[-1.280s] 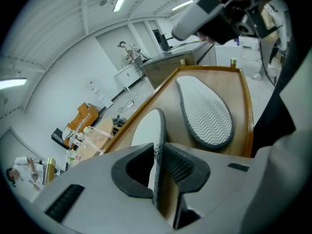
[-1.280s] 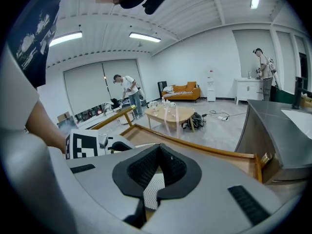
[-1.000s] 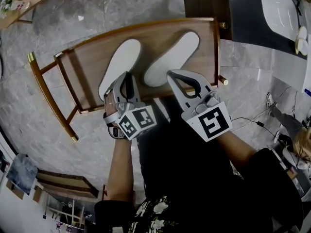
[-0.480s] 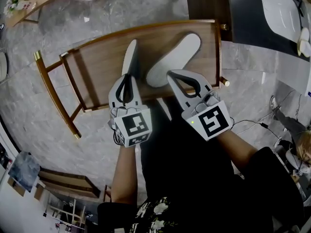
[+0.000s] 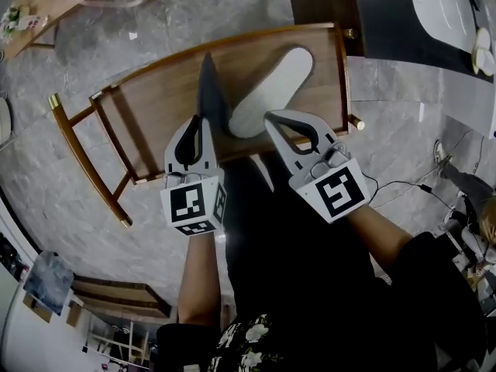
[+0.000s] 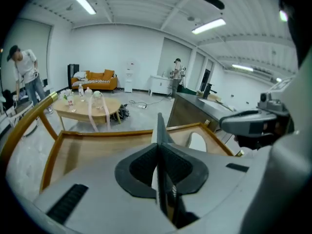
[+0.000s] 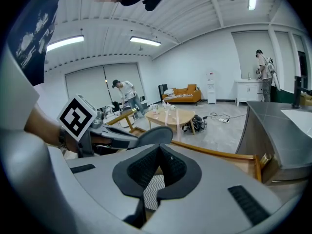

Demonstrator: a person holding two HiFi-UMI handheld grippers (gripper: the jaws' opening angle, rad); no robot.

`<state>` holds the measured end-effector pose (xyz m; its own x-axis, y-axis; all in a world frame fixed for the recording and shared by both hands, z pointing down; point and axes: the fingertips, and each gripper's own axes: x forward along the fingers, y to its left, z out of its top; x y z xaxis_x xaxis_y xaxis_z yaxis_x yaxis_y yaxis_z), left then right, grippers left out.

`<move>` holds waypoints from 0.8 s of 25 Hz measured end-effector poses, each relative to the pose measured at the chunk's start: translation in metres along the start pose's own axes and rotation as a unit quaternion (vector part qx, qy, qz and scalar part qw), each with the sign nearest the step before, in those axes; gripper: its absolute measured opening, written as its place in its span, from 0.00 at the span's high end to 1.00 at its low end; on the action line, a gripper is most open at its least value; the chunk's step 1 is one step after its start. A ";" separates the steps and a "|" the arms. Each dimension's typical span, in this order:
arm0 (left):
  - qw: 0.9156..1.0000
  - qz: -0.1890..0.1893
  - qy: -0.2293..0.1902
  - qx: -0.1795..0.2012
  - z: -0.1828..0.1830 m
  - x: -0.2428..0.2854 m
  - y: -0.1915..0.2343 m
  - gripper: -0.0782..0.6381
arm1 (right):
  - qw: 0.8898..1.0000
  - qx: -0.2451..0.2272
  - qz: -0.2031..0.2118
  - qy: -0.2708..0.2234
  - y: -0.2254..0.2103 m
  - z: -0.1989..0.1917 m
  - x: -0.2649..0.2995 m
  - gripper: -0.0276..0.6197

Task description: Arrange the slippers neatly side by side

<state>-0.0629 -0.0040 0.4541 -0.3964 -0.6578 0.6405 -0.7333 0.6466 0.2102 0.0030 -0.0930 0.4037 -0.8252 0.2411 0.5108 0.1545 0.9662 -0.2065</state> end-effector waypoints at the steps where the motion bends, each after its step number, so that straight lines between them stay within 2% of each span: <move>1: 1.000 -0.008 -0.002 -0.018 0.000 0.001 0.001 0.85 | 1.000 0.001 -0.002 0.001 0.000 -0.001 0.000 0.96; 5: 0.994 -0.032 -0.007 -0.102 0.000 0.004 0.010 0.85 | 1.000 0.008 -0.009 0.004 0.001 -0.003 0.003 0.96; 7: 0.991 -0.034 -0.004 -0.130 -0.003 0.005 0.017 0.85 | 1.000 0.013 -0.011 0.005 0.001 -0.004 0.004 0.96; 14: 0.995 -0.022 0.015 -0.099 -0.009 0.008 0.039 0.85 | 0.999 0.029 -0.023 0.010 0.009 -0.007 0.012 0.96; 20: 0.994 -0.064 -0.007 -0.089 -0.001 0.014 0.039 0.85 | 0.998 0.038 -0.041 0.015 0.015 -0.011 0.017 0.96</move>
<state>-0.0965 0.0126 0.4714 -0.3135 -0.7438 0.5903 -0.6700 0.6138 0.4175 -0.0026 -0.0730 0.4188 -0.8167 0.1647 0.5531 0.0443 0.9735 -0.2245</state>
